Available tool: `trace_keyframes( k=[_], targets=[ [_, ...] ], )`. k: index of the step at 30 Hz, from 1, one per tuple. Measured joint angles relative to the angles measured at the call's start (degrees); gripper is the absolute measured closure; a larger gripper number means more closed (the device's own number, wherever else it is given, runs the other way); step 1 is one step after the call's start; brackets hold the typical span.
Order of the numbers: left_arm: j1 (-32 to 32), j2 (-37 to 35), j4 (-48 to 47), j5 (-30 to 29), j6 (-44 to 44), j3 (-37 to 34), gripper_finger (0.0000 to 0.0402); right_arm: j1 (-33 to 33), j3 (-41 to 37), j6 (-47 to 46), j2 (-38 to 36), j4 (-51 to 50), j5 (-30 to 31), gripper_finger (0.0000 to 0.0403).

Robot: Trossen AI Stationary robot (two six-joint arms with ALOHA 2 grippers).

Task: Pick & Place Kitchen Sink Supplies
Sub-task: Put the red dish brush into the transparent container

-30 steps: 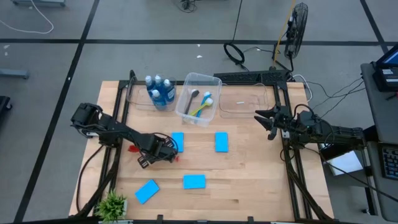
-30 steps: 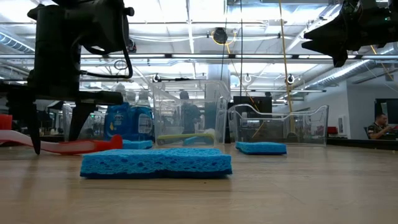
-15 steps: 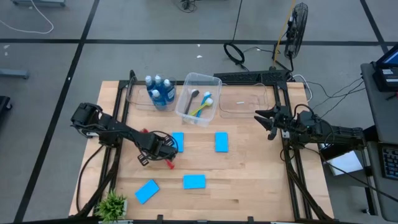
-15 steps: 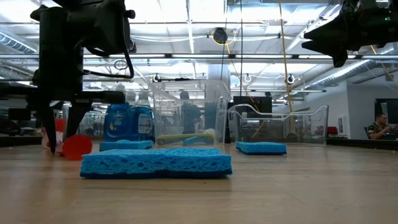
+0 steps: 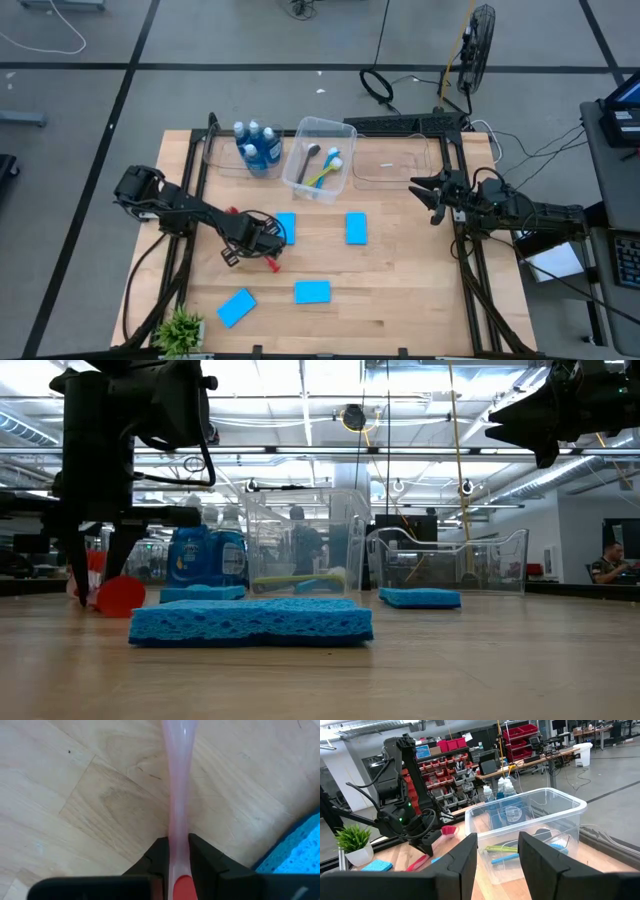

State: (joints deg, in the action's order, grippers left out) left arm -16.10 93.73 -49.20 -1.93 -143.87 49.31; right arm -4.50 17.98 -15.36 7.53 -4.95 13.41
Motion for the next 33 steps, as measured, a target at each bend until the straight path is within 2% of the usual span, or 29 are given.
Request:
trace_keyframes(
  k=[7,26,33],
  targets=[
    [-0.2,0.1,-2.7,1.0,1.3,2.2,0.0350,0.0,0.0,0.0,0.0,0.0,0.0,0.0273],
    [-1.6,0.1,-22.4,-5.6,2.7,17.4,0.0350,0.0,0.0,0.1,0.0,0.0,0.0,0.0273],
    [-2.8,0.1,-25.1,-8.7,2.8,21.7,0.0350,0.0,0.0,1.5,0.0,0.0,0.0,0.0273]
  ],
)
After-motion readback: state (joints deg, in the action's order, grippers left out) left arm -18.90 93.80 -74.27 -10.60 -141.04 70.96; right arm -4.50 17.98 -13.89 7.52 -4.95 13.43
